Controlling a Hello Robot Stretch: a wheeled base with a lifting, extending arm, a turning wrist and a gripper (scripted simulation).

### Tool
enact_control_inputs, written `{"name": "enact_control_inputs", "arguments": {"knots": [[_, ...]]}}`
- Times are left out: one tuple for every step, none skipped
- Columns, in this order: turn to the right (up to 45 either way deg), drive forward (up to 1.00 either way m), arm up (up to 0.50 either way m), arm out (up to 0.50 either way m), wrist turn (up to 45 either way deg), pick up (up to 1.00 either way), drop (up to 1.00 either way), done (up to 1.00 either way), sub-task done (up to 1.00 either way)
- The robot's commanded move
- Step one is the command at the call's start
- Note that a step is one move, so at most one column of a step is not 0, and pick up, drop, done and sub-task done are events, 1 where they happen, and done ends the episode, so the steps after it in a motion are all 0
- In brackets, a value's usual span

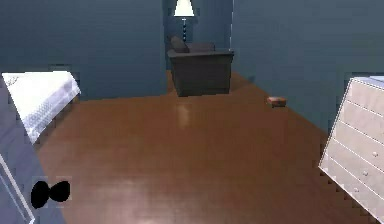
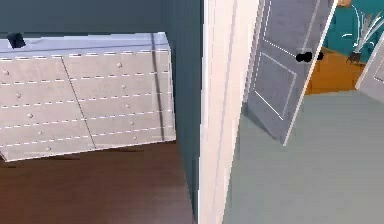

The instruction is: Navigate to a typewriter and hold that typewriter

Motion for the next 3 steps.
{"name": "enact_control_inputs", "arguments": {"knots": [[24.0,0.00,0.00,0.00,0.0,0.00,0.00,0.00,0.00],[0.0,0.45,0.00,0.00,0.0,0.00,0.00,0.00,0.00],[-12.0,0.00,0.00,0.00,0.0,0.00,0.00,0.00,0.00]]}}
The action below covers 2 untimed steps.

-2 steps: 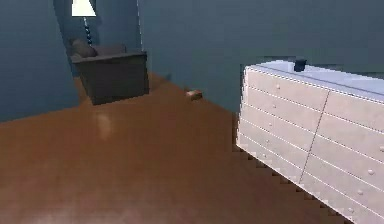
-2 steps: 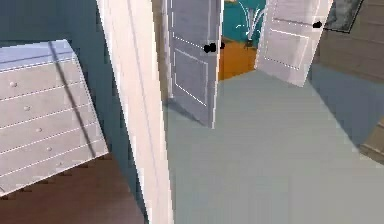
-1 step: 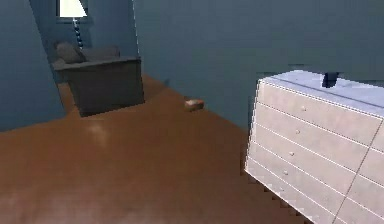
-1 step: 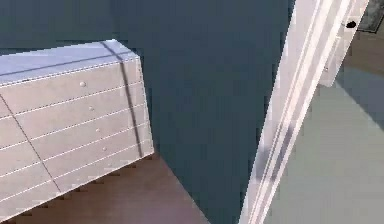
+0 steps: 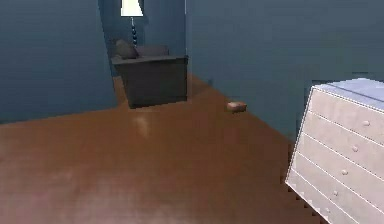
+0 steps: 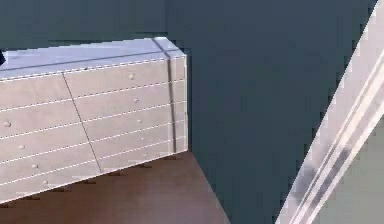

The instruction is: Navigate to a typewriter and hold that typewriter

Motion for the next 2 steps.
{"name": "enact_control_inputs", "arguments": {"knots": [[0.0,1.00,0.00,0.00,0.0,0.00,0.00,0.00,0.00],[0.0,1.00,0.00,0.00,0.0,0.00,0.00,0.00,0.00]]}}
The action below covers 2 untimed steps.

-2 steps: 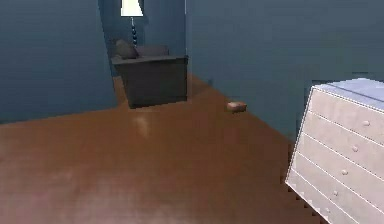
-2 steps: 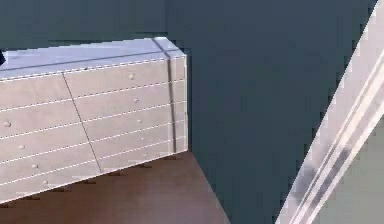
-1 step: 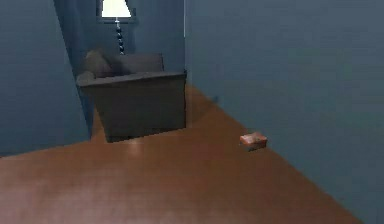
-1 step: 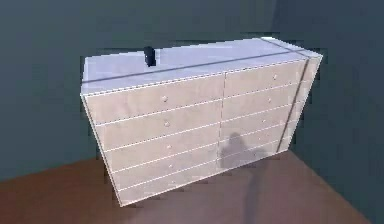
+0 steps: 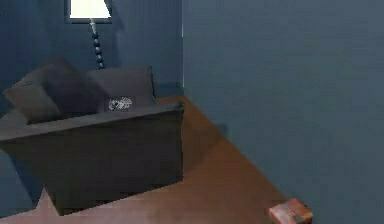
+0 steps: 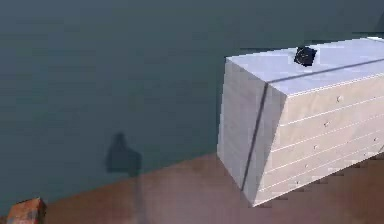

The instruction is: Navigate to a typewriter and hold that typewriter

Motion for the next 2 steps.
{"name": "enact_control_inputs", "arguments": {"knots": [[0.0,0.85,0.00,0.00,0.0,0.00,0.00,0.00,0.00],[-45.0,0.00,0.00,0.00,0.0,0.00,0.00,0.00,0.00]]}}
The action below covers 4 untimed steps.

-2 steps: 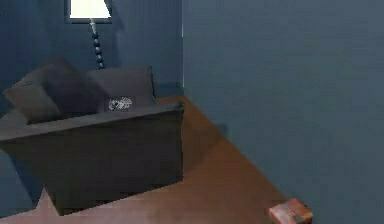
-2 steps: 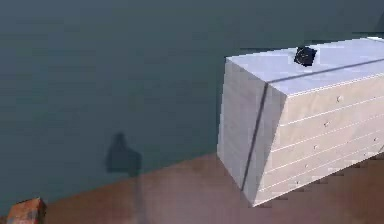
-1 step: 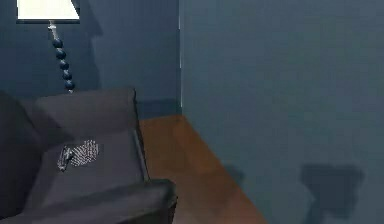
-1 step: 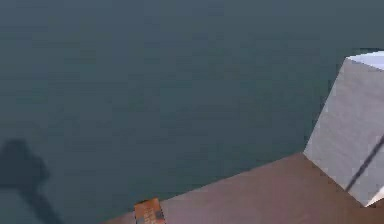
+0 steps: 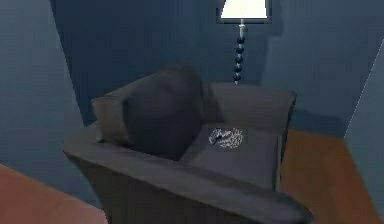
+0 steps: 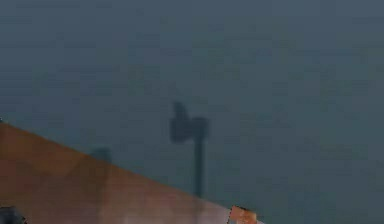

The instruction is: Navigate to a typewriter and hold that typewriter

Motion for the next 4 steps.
{"name": "enact_control_inputs", "arguments": {"knots": [[-45.0,0.00,0.00,0.00,0.0,0.00,0.00,0.00,0.00],[-30.0,0.00,0.00,0.00,0.0,0.00,0.00,0.00,0.00],[45.0,0.00,0.00,0.00,0.0,0.00,0.00,0.00,0.00],[45.0,0.00,0.00,0.00,0.0,0.00,0.00,0.00,0.00]]}}
